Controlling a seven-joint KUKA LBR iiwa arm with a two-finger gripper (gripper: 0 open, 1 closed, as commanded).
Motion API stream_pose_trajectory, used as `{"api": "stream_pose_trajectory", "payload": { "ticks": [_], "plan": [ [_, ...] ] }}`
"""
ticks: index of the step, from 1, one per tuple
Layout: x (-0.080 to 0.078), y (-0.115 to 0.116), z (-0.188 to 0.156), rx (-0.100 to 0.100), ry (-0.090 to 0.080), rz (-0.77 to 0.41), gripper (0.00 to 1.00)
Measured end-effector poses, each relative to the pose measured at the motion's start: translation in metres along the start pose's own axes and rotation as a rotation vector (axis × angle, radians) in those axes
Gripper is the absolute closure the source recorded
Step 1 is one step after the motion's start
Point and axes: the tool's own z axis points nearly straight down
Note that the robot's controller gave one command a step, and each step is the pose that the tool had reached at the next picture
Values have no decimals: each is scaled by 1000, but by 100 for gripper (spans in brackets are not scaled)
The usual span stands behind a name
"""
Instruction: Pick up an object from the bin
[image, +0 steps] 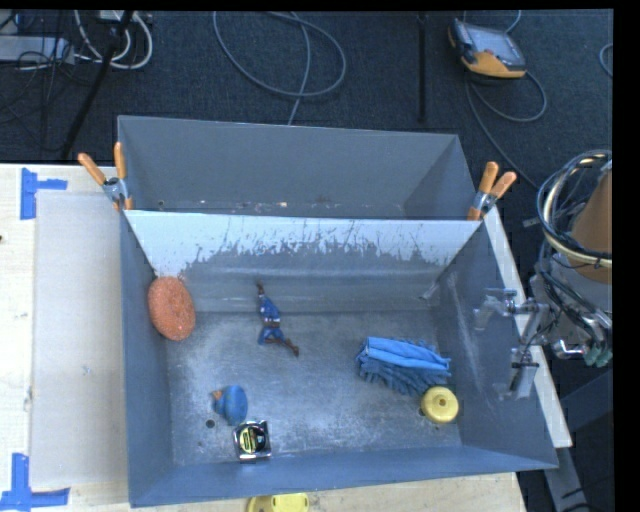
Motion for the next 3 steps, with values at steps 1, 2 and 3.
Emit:
{"api": "stream_pose_trajectory", "payload": {
  "ticks": [1, 2, 3],
  "plan": [
    [-1, 1, -5, 2, -8, -5, 0],
    [-22, 19, 38, 5, -16, -41, 0],
    [-1, 56, 81, 1, -7, -46, 0]
  ]
}}
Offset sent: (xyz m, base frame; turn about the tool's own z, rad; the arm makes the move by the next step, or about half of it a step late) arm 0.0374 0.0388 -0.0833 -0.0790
